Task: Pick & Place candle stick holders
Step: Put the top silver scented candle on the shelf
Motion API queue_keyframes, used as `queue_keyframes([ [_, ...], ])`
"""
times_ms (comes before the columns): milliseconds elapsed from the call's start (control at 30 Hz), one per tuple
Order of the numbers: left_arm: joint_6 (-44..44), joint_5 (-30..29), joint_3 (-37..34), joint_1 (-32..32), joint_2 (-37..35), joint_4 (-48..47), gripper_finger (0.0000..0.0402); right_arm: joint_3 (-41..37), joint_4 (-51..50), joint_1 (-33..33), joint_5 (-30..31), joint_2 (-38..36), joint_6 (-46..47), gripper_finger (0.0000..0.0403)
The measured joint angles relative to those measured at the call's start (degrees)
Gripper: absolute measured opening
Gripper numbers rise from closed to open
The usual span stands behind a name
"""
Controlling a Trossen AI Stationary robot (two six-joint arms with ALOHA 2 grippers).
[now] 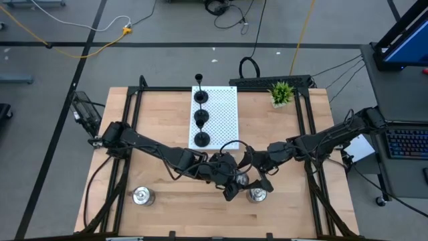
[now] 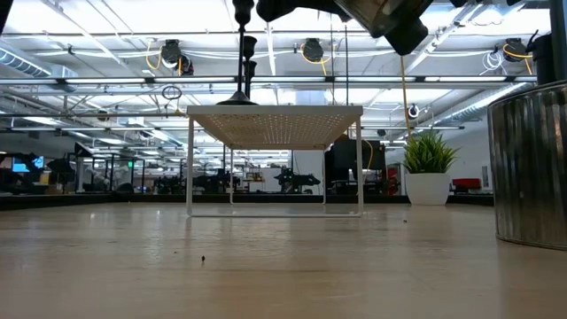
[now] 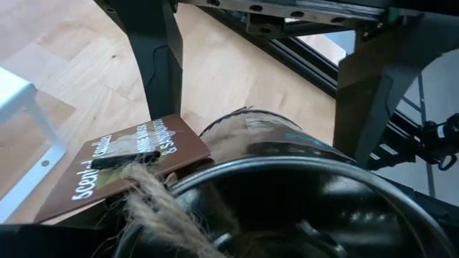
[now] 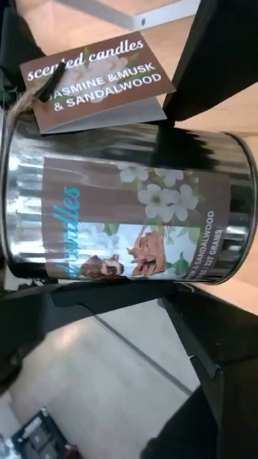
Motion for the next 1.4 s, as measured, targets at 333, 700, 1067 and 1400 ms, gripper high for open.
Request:
queue_keyframes([
  [333,-0.6,-0.36,0.04,0.27,0.0,-0.01,0.0356,0.0,0.41,0.07,1.31,-0.02,3.38,0.0399],
  [700,-3.51,-0.81,0.04,1.98,0.0,-0.43,0.0356,0.0,0.35,0.55,8.24,-0.02,-1.22,0.0397],
  [1067,-6.84,-0.44,0.11,3.62,0.0,2.33,0.0356,0.24,0.91,3.52,22.62,0.02,-7.69,0.0396],
  [1400,-9.92,0.72,0.11,4.03,0.11,3.65,0.0355,0.35,-1.72,3.69,22.91,-0.02,-7.68,0.0396],
])
